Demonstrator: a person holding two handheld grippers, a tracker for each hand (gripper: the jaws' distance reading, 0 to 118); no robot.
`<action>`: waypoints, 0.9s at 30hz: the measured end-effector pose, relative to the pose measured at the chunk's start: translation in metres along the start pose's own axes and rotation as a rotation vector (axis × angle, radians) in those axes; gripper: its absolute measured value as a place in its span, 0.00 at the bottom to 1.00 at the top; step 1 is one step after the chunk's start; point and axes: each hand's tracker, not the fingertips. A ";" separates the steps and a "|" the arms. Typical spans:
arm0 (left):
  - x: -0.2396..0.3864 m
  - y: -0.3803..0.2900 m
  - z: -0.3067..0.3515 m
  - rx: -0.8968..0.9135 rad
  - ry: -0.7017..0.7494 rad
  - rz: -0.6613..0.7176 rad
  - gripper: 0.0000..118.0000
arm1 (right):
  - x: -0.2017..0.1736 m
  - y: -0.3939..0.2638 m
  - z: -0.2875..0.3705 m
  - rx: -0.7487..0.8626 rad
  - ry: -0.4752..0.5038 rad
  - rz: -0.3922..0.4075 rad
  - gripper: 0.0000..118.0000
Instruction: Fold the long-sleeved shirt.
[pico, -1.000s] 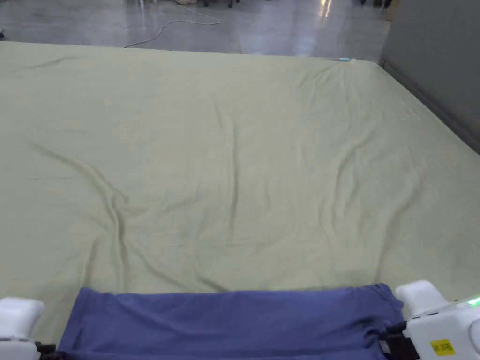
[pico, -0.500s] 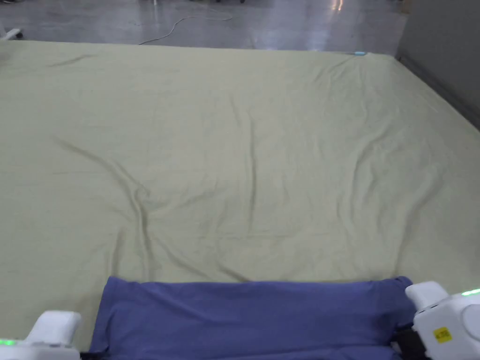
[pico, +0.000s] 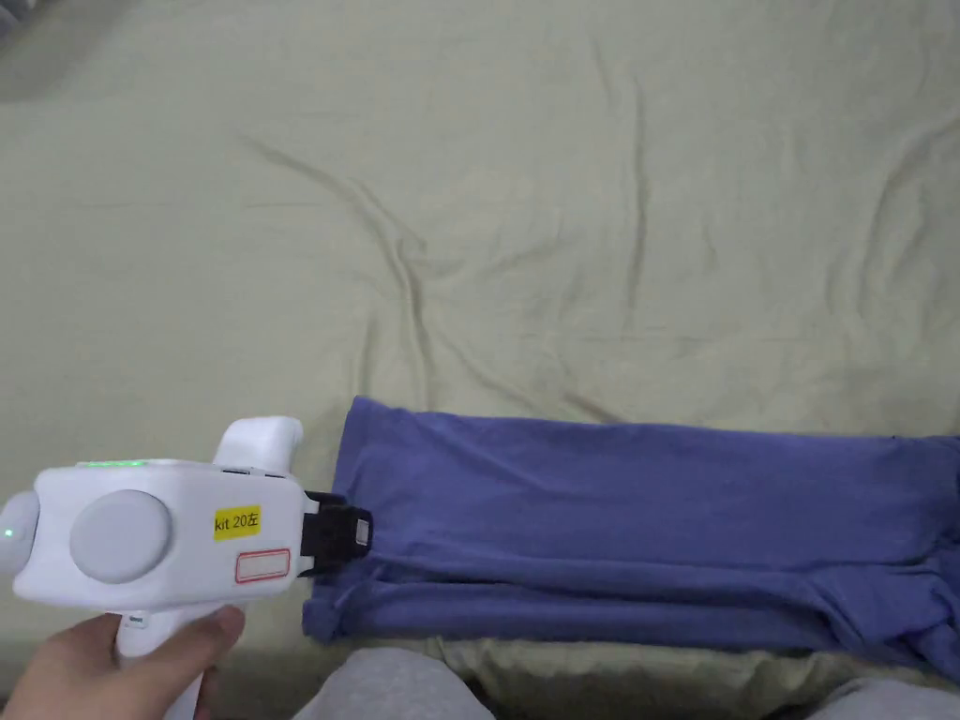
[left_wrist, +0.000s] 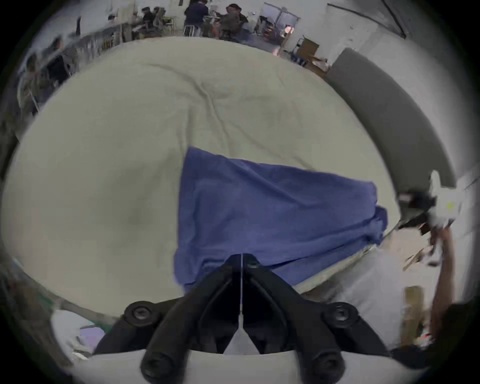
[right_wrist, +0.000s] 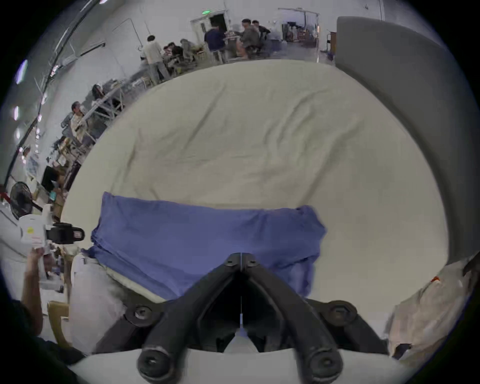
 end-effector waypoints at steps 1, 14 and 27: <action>-0.013 0.003 -0.001 0.026 -0.053 0.087 0.00 | -0.001 0.000 -0.006 -0.011 0.047 -0.010 0.00; -0.096 0.022 -0.058 -0.005 -0.517 0.458 1.00 | -0.010 -0.005 -0.029 0.019 0.393 -0.033 0.00; -0.033 0.052 -0.109 -0.151 -0.504 0.256 0.49 | -0.038 0.000 -0.041 0.030 0.487 -0.064 0.00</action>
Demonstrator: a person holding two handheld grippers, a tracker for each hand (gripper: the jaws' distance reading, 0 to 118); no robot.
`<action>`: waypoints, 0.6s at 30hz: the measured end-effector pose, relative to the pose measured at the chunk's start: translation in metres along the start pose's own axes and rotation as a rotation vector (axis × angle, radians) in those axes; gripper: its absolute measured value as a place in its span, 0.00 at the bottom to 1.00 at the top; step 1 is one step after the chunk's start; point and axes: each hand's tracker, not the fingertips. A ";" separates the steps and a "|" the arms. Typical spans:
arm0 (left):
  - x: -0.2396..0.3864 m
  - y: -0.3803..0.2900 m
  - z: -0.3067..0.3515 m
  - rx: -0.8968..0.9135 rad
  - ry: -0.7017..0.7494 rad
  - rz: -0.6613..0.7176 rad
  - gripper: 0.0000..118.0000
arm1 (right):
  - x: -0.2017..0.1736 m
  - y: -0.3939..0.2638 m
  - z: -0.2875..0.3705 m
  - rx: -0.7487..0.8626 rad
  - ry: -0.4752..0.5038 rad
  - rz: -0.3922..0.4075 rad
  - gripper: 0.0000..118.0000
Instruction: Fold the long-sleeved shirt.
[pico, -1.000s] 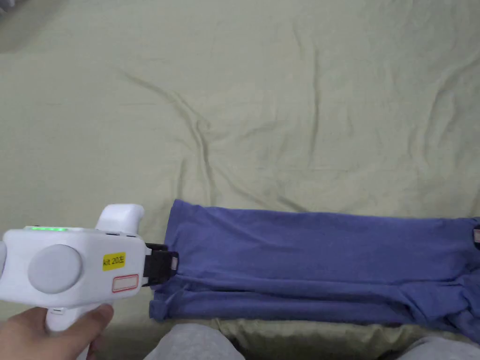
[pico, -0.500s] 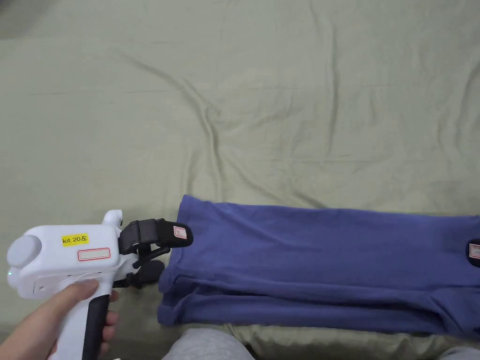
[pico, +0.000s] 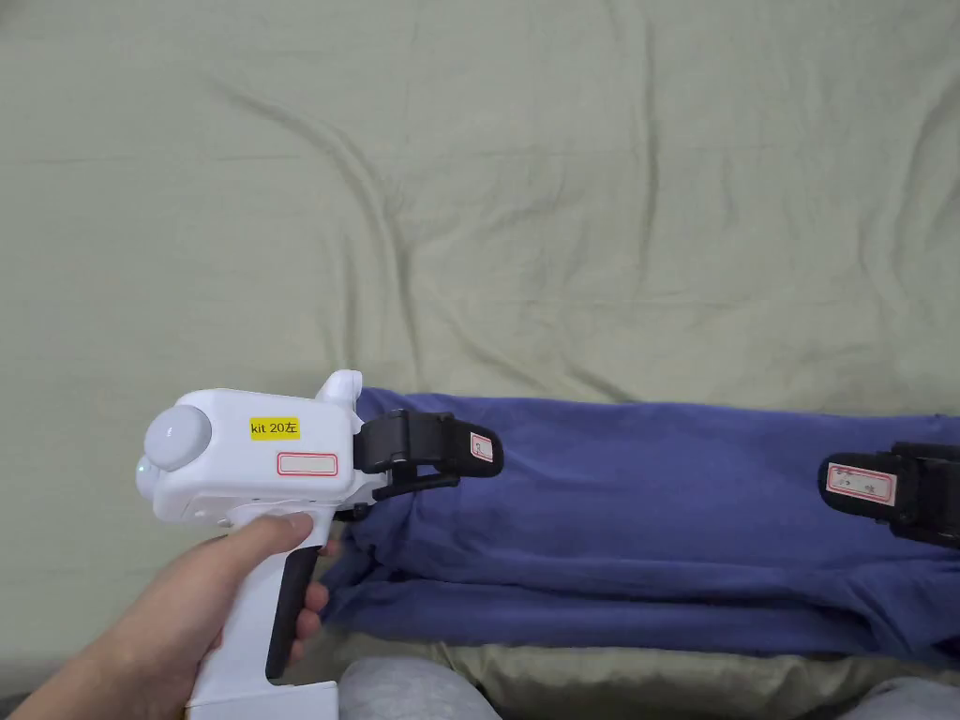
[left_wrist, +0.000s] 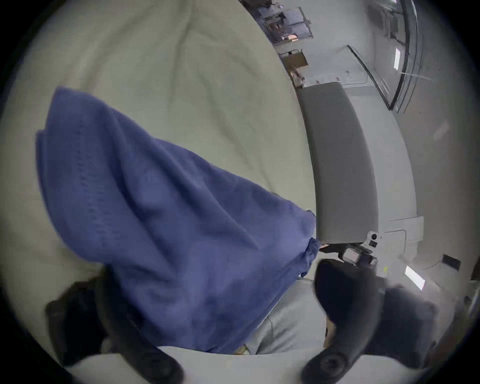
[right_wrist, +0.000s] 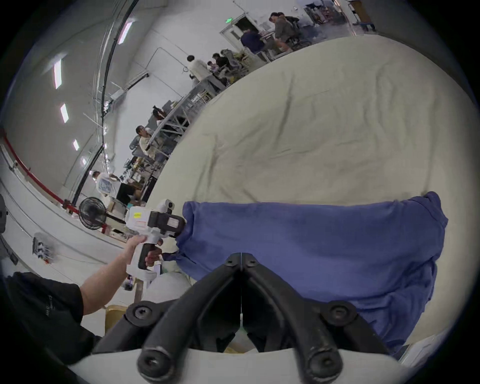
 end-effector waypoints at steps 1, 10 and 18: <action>-0.002 -0.002 0.008 0.024 0.058 0.007 0.02 | -0.001 0.000 0.000 0.002 0.001 -0.004 0.00; -0.054 -0.025 0.047 0.169 -0.235 0.293 0.03 | -0.005 0.003 0.000 0.012 -0.022 -0.048 0.00; -0.050 -0.015 0.109 0.241 -0.308 0.295 0.03 | -0.015 0.011 0.006 0.039 -0.048 -0.082 0.00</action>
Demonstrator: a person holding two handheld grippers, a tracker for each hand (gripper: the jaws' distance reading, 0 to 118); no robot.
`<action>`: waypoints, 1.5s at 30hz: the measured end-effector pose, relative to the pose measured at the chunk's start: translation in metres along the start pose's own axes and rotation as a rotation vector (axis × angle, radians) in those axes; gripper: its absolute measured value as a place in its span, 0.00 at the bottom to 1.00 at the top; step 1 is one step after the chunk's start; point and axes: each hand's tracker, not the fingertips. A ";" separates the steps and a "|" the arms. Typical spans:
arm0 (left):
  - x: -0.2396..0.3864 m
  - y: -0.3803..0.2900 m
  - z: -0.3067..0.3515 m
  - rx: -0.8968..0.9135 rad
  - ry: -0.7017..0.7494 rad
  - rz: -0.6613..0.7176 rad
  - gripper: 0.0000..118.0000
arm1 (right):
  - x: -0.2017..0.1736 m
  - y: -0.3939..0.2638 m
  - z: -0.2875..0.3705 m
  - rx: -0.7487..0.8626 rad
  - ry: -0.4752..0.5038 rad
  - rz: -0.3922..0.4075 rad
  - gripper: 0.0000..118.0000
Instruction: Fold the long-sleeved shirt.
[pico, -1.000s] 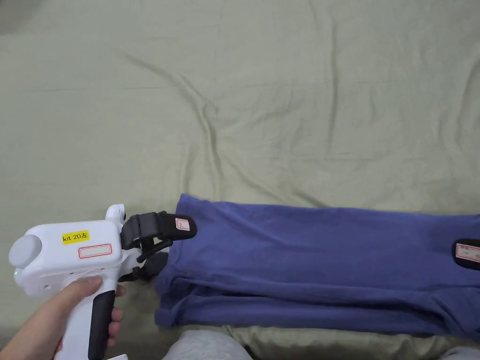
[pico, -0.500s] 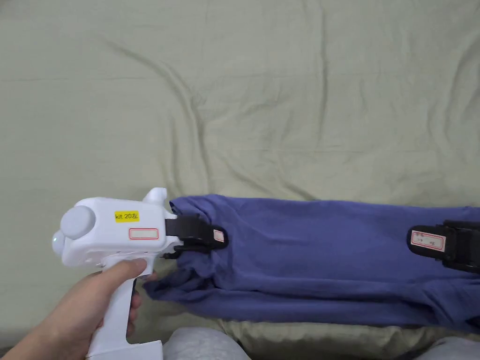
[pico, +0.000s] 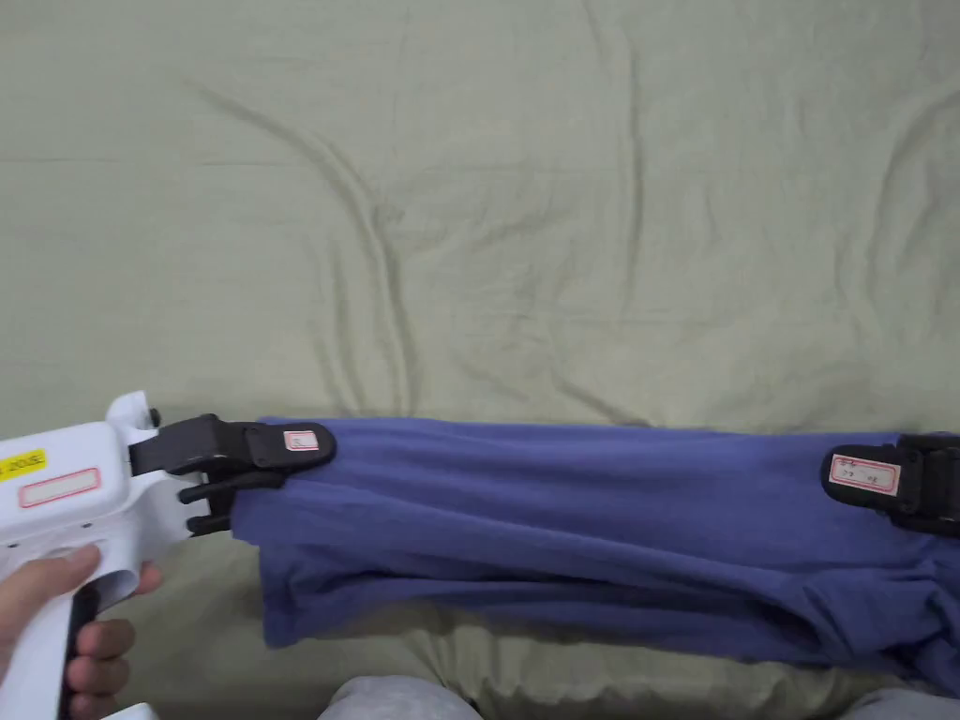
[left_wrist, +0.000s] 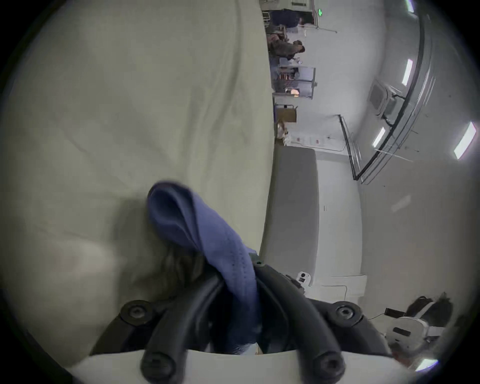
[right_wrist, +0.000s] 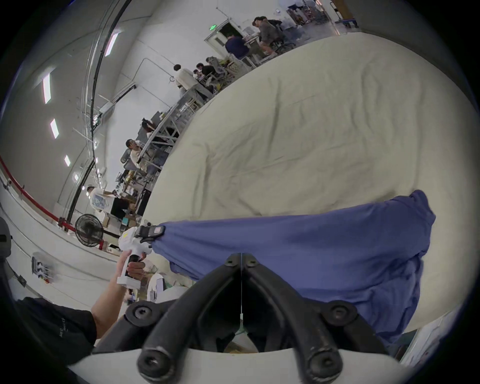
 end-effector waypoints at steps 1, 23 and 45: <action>0.002 0.003 0.011 0.010 0.003 -0.008 0.03 | -0.002 0.001 0.000 0.008 0.006 -0.008 0.00; 0.040 0.015 0.130 0.233 0.188 -0.095 0.02 | -0.039 0.009 0.010 0.090 0.033 0.021 0.00; 0.133 -0.160 -0.266 -0.080 0.526 -0.339 0.03 | -0.031 -0.038 0.105 0.185 0.004 0.059 0.00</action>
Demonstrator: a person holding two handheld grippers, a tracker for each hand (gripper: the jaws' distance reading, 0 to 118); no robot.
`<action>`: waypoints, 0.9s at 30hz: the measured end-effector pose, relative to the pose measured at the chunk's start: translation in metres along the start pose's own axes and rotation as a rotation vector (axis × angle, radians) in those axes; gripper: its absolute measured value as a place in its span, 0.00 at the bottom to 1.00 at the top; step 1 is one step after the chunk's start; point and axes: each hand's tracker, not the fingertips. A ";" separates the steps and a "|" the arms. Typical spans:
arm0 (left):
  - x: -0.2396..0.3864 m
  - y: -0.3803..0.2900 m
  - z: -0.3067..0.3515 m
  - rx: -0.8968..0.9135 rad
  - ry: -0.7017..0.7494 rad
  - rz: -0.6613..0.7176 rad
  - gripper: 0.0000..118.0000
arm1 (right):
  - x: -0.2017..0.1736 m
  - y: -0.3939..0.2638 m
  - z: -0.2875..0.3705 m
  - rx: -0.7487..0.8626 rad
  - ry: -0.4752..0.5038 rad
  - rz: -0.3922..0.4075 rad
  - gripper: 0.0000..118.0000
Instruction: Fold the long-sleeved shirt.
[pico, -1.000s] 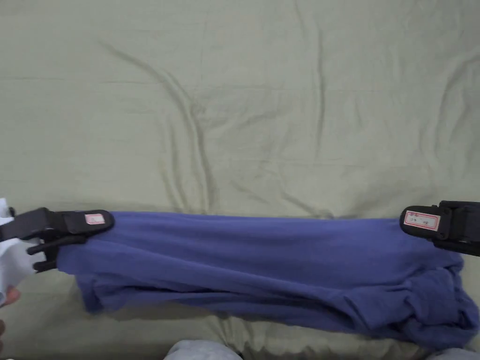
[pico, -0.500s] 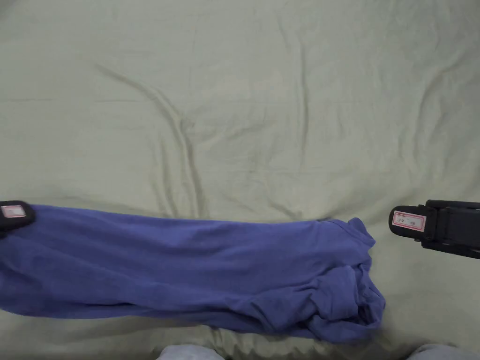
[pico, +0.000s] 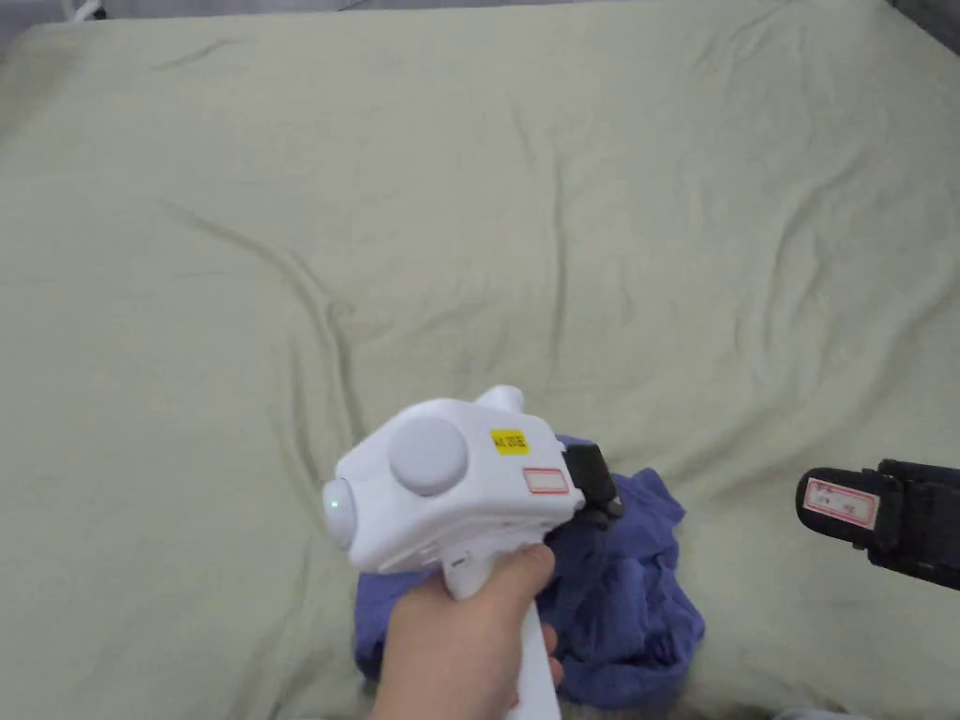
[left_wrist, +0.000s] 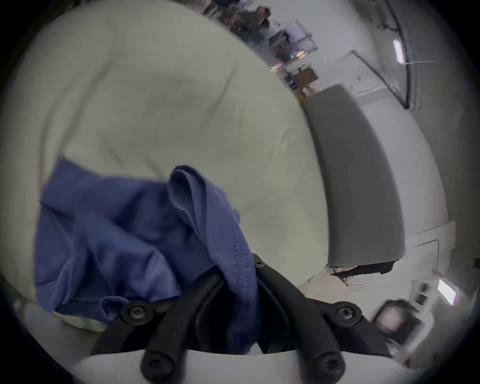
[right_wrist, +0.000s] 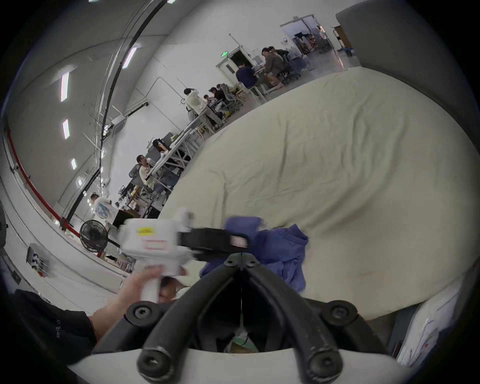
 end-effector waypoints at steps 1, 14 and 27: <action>0.000 -0.004 -0.021 -0.022 0.042 0.001 0.03 | 0.002 -0.001 0.006 0.006 -0.008 0.001 0.00; 0.042 -0.009 0.012 0.083 -0.351 -0.055 0.92 | 0.017 -0.004 0.020 0.058 0.057 -0.053 0.00; -0.027 0.013 0.100 0.230 0.146 -0.236 0.01 | 0.014 -0.006 0.002 0.043 0.112 -0.070 0.00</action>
